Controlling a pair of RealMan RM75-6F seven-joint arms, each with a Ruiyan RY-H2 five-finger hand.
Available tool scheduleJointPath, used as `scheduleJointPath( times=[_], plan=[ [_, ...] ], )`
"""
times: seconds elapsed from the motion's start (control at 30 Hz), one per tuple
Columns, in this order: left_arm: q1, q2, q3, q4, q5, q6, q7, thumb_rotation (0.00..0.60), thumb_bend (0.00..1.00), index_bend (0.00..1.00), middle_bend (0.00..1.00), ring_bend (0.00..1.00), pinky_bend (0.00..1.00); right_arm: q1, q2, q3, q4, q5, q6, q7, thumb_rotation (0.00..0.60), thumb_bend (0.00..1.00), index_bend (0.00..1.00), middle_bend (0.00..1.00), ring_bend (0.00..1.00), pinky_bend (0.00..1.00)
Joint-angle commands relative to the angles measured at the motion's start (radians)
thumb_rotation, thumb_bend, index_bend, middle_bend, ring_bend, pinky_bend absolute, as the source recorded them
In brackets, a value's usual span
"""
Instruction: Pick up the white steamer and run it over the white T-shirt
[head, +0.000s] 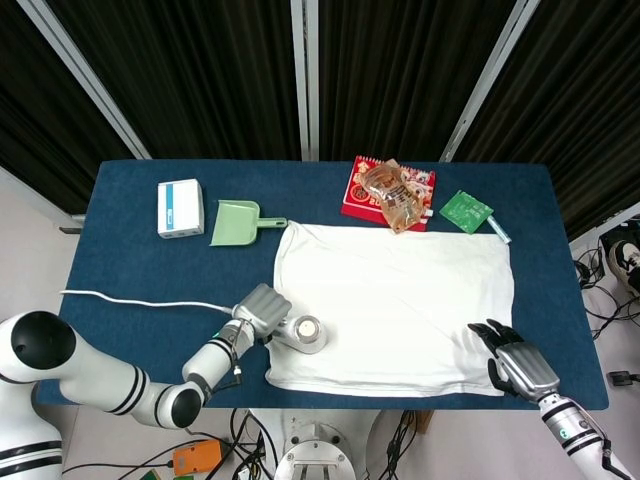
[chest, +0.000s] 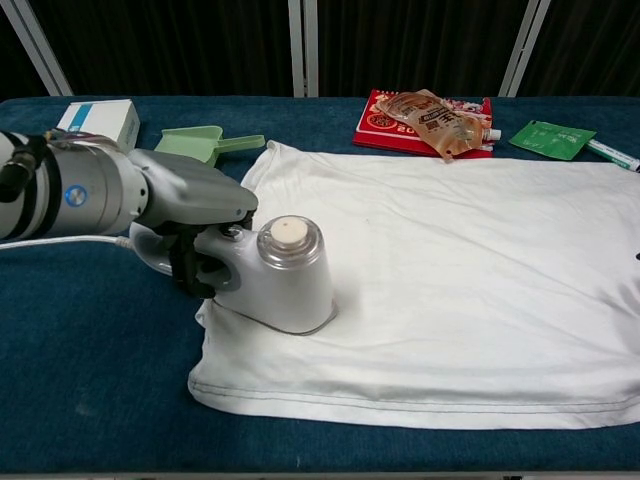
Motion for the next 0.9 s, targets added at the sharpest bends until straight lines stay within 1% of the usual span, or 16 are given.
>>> scheduleJointPath(
  times=[0.03,0.17,0.27,0.37,0.47,0.6,0.73,0.8,0.9],
  plan=[
    [0.021,0.031,0.029,-0.025,0.014,0.000,-0.007,0.599,0.53,0.72,0.88,0.73,0.66,0.000,-0.002,0.000,0.003,-0.001,0.001,0.002,0.600,0.93,0.10,0.17,0.05,0.17],
    [0.052,0.096,0.078,-0.079,0.045,0.007,-0.019,0.599,0.53,0.72,0.88,0.73,0.66,0.000,-0.007,-0.001,0.010,-0.002,0.004,0.009,0.600,0.93,0.10,0.17,0.05,0.17],
    [0.069,0.151,0.102,-0.117,0.062,0.002,-0.037,0.599,0.53,0.72,0.88,0.73,0.66,-0.001,-0.010,-0.001,0.014,0.000,0.004,0.012,0.600,0.93,0.09,0.17,0.05,0.17],
    [0.082,0.193,0.103,-0.138,0.083,0.003,-0.060,0.599,0.53,0.72,0.88,0.73,0.66,-0.002,-0.011,-0.001,0.016,0.001,0.007,0.013,0.600,0.93,0.09,0.17,0.05,0.17],
    [0.098,0.222,0.076,-0.150,0.122,0.016,-0.097,0.599,0.53,0.72,0.88,0.72,0.66,-0.003,-0.010,-0.001,0.014,0.003,0.009,0.011,0.600,0.93,0.09,0.17,0.05,0.17],
    [0.090,0.213,0.023,-0.153,0.158,0.021,-0.107,0.599,0.53,0.72,0.88,0.72,0.66,-0.003,-0.008,0.000,0.010,0.005,0.008,0.004,0.600,0.93,0.09,0.17,0.05,0.17],
    [0.047,0.155,-0.052,-0.115,0.137,-0.009,-0.100,0.599,0.53,0.72,0.88,0.72,0.66,-0.005,-0.006,0.000,0.005,0.008,0.008,0.000,0.600,0.93,0.09,0.17,0.05,0.17],
    [0.013,0.115,-0.091,-0.077,0.102,-0.030,-0.088,0.599,0.53,0.72,0.88,0.72,0.66,-0.006,-0.005,-0.001,0.001,0.011,0.007,-0.004,0.600,0.93,0.09,0.17,0.05,0.17],
    [-0.043,0.050,-0.135,-0.004,0.048,-0.052,-0.055,0.599,0.53,0.72,0.88,0.72,0.66,-0.008,-0.001,0.000,-0.004,0.016,0.008,-0.010,0.600,0.93,0.09,0.17,0.05,0.17]
  ],
)
